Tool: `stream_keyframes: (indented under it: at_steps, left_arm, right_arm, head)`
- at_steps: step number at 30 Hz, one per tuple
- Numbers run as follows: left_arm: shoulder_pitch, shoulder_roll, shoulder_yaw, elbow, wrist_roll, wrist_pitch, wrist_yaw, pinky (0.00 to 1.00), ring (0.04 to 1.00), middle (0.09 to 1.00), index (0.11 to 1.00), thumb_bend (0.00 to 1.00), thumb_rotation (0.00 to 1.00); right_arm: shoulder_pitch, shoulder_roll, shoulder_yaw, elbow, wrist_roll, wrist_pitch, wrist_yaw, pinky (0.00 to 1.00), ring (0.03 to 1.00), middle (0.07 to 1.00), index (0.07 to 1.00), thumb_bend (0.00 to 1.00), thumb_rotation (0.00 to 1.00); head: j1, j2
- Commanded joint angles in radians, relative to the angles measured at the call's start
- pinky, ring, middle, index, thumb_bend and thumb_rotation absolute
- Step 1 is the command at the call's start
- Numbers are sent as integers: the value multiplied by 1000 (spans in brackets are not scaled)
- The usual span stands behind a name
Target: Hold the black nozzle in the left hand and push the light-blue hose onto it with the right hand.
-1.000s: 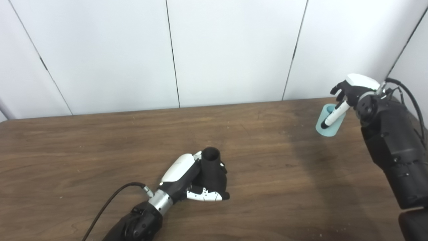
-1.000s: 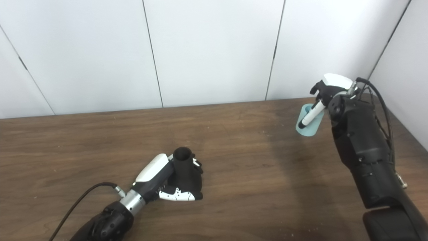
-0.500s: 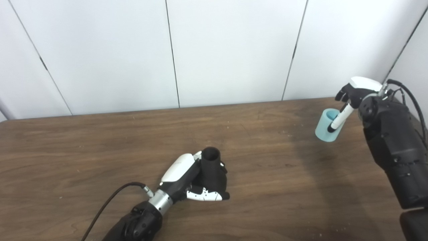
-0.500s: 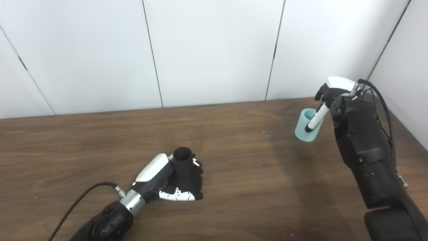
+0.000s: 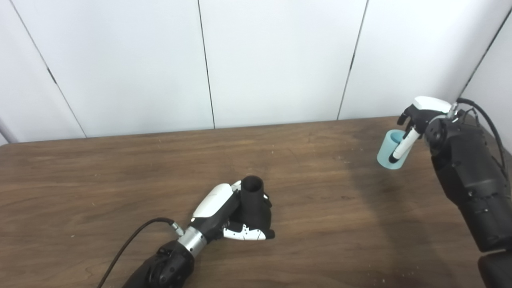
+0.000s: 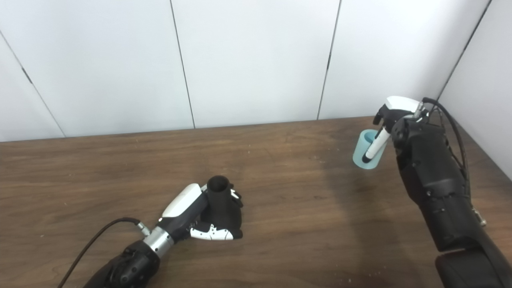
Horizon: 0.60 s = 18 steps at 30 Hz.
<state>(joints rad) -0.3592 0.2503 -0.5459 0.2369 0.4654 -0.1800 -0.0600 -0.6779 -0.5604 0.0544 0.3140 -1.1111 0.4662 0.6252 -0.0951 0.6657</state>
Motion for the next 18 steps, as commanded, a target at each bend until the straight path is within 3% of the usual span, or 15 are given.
stream_keyframes:
  at_steps: [1,5,7,10,12,14,18]
  left_arm:
    - [115,23,-65,83,55,62,-109,911,870,727,487,549,420]
    - [116,22,-64,81,53,64,-110,911,870,727,511,549,420]
    - [116,22,-64,76,53,67,-112,911,870,727,508,549,421]
    - [117,22,-64,71,54,72,-113,911,870,727,499,549,420]
    - [117,22,-64,68,54,74,-115,911,870,727,495,549,420]
    - [117,23,-64,68,54,74,-115,911,870,727,492,549,420]
    - [117,23,-64,68,53,73,-114,910,870,727,488,549,420]
  right_arm:
    - [-38,-33,0,-51,15,3,-28,400,512,604,759,941,166]
    - [-24,-38,24,-72,55,-2,-61,526,687,761,740,952,175]
    - [-24,-44,38,-61,75,-6,-78,537,701,788,746,943,167]
    - [-27,-53,56,-42,99,-7,-94,443,596,721,753,932,160]
    - [-31,-58,65,-33,120,-8,-104,296,399,536,760,916,128]
    - [-33,-63,75,-21,137,-13,-118,204,278,405,756,908,94]
    - [-29,-79,101,-24,152,-15,-146,145,225,348,676,876,59]
  head:
    - [-1,1]
    - [-1,1]
    - [2,4]
    - [4,7]
    - [4,8]
    - [4,9]
    - [3,10]
